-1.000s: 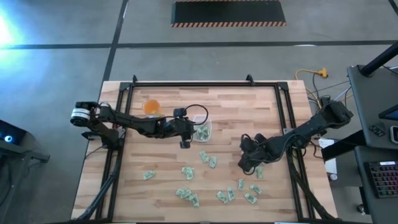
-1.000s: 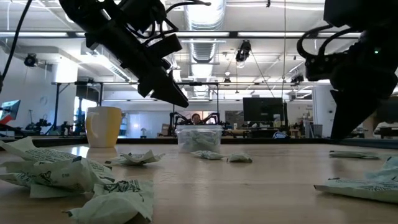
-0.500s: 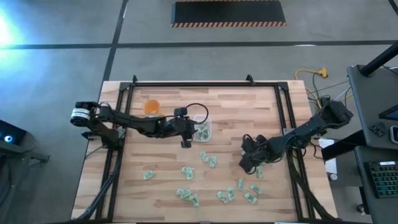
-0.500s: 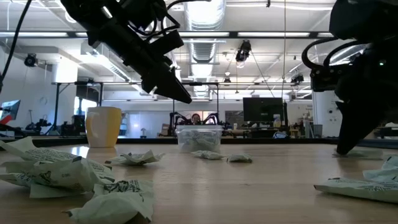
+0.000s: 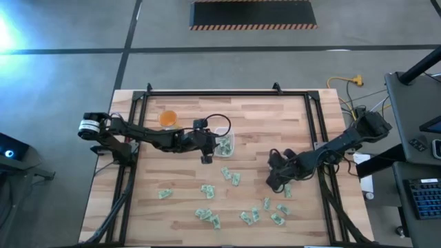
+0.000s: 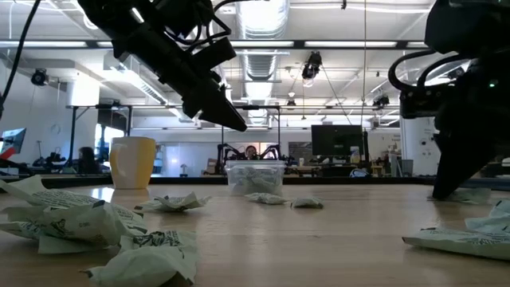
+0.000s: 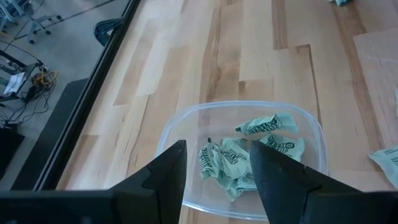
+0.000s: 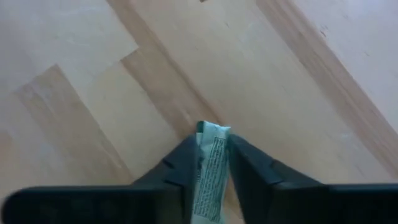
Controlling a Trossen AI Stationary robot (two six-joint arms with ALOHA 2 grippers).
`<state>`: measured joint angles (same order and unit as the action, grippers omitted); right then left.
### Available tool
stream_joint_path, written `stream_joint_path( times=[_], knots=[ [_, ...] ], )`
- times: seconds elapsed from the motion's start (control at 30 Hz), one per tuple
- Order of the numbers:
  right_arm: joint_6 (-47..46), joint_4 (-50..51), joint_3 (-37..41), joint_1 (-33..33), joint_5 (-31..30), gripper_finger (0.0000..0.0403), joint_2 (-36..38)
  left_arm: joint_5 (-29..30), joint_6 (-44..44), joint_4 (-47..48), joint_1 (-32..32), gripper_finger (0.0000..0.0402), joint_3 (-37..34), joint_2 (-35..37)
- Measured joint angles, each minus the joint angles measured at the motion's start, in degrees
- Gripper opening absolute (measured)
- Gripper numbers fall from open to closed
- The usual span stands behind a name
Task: Pick and place Stevia / Truvia into bins
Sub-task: Put the stevia packet into the bin
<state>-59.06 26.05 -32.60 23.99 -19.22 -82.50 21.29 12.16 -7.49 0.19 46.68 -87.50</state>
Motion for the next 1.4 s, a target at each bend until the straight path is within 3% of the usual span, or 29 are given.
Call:
stream_joint_path(
  times=[0.17, 0.47, 0.67, 0.93, 1.07, 1.27, 1.4],
  knots=[
    [5.1, -0.5, -1.2, 0.0, -1.5, 0.0015, -0.1, 0.0, 0.0, 0.0, 0.0, 0.0160, 0.0, 0.0],
    [18.8, -7.6, -4.2, 0.0, -7.0, 0.0011, -0.1, 0.0, 0.0, 0.0, 0.0, 0.0160, 0.0, 0.1],
    [31.0, -10.9, -7.8, -0.1, -14.9, 0.0011, -0.1, 0.0, -1.3, 0.0, -0.7, 0.0160, 0.0, 2.0],
    [51.0, -28.7, -8.4, -4.7, -16.9, 0.0010, -0.1, 0.0, -1.3, 0.2, -2.9, 0.0160, -1.1, 8.0],
    [55.5, -33.9, -8.3, -9.4, -14.6, 0.0010, -0.2, 0.0, -1.4, 0.3, -4.3, 0.0160, -2.6, 11.6],
    [59.3, -45.8, -8.2, -17.5, -1.5, 0.0010, -5.4, 0.0, -2.5, 0.6, -5.9, 0.0160, -5.9, 16.3],
    [60.1, -51.7, -8.8, -21.5, 2.3, 0.0011, -10.7, 0.0, -4.3, 0.8, -6.3, 0.0160, -8.1, 18.3]
  ],
)
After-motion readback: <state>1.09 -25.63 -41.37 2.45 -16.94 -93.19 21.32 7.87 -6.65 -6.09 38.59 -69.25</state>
